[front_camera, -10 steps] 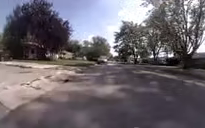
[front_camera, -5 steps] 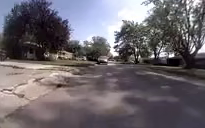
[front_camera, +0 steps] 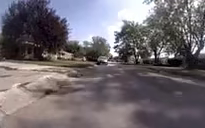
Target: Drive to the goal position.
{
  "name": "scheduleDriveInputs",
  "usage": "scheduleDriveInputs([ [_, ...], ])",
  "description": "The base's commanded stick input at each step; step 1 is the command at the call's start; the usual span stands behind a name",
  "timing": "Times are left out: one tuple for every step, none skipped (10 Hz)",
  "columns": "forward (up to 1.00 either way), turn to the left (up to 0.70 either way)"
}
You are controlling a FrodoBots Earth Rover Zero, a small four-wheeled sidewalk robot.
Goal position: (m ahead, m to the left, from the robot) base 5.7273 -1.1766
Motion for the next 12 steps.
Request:
scheduleDriveInputs([
  [1.00, 0.00],
  [1.00, -0.02],
  [1.00, -0.06],
  [1.00, -0.13],
  [1.00, -0.26],
  [1.00, -0.21],
  [1.00, 0.00],
  [1.00, 0.00],
  [1.00, 0.00],
  [1.00, 0.00],
  [1.00, 0.00],
  [1.00, 0.00],
])
